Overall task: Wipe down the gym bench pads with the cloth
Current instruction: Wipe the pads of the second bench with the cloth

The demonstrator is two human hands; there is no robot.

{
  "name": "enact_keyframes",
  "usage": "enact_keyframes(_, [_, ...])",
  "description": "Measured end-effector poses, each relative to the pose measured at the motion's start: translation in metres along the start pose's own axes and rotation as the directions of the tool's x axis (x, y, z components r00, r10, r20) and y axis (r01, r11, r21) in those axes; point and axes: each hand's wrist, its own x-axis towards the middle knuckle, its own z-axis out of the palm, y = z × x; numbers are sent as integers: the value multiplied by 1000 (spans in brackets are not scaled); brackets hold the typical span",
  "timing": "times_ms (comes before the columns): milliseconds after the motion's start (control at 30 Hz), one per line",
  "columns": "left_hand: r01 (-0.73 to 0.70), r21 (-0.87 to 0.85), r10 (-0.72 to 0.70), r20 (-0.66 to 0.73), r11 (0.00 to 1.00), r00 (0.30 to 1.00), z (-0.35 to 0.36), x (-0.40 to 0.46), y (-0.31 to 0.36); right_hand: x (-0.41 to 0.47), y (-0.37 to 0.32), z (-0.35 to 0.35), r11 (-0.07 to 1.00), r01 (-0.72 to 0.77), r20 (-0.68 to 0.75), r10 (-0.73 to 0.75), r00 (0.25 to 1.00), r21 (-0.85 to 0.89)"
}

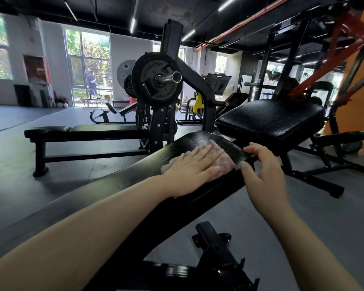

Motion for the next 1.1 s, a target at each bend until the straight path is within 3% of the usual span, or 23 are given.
enact_keyframes(133, [51,18,-51,7,999,999,5,-33,-15,-13,-20,4,987,105,16,-103,995,-121])
enact_keyframes(267, [72,-25,-72,-16,997,997,12,-45,-26,-34,-41,16,960,156,131,-128,983,-233])
enact_keyframes(433, [125,-229,-158,-132,965,978,11,-68,-22,-57,-58,22,888,240,276,-135,951,-392])
enact_keyframes(533, [15,-311,-103,-266,950,958,7,-102,-23,-63,-68,22,850,273,331,-125,935,-451])
enact_keyframes(633, [-37,-229,-45,-340,973,939,8,-135,-30,-59,-81,37,830,325,388,-145,910,-453])
enact_keyframes(800, [119,13,-112,-254,993,961,18,-172,-56,-40,-92,79,796,335,507,-42,861,-504])
enact_keyframes(933, [168,47,-158,-175,985,972,19,-187,-68,-37,-88,101,581,363,525,133,840,-728])
enact_keyframes(1100, [163,69,-158,-77,984,984,16,-193,-72,-17,-82,94,539,402,584,220,781,-740])
